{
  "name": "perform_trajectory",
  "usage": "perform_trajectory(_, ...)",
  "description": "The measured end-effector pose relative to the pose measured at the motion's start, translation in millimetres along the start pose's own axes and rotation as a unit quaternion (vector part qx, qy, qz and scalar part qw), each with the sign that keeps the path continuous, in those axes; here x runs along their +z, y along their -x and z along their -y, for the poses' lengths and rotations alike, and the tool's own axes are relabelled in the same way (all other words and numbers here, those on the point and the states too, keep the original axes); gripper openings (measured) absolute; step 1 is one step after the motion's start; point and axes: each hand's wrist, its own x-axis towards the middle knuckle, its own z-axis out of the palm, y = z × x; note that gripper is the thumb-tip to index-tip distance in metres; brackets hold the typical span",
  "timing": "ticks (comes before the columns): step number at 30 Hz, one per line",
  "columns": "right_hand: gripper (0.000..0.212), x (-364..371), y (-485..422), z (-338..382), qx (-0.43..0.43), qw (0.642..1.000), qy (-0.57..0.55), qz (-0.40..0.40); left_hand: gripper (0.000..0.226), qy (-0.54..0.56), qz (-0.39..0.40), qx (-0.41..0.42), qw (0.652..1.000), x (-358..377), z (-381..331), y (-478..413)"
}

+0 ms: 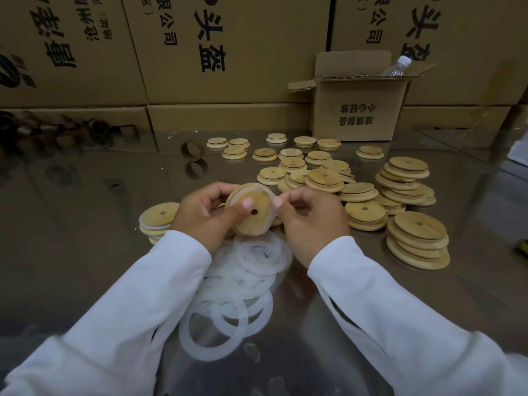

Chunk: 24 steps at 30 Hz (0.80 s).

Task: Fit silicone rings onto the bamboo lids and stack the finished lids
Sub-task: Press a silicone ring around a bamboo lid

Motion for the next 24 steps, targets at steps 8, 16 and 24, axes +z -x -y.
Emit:
perform_trajectory(8, 0.019, -2.7, -6.0, -1.1, 0.039, 0.999, -0.024, 0.02, 0.024, -0.007, 0.006, 0.026, 1.0, 1.8, -1.2, -0.1)
perform_trajectory(16, 0.021, -4.3, -7.4, -2.6, 0.036, 0.998, -0.047, 0.021, 0.025, 0.007, 0.001, 0.028, 1.0, 0.6, 0.4, -1.3)
perform_trajectory(24, 0.01, 8.4, 1.7, -4.5, 0.016, 0.998, -0.059, 0.018, 0.012, 0.061, -0.034, -0.012, 0.997, -1.2, 4.9, -5.9)
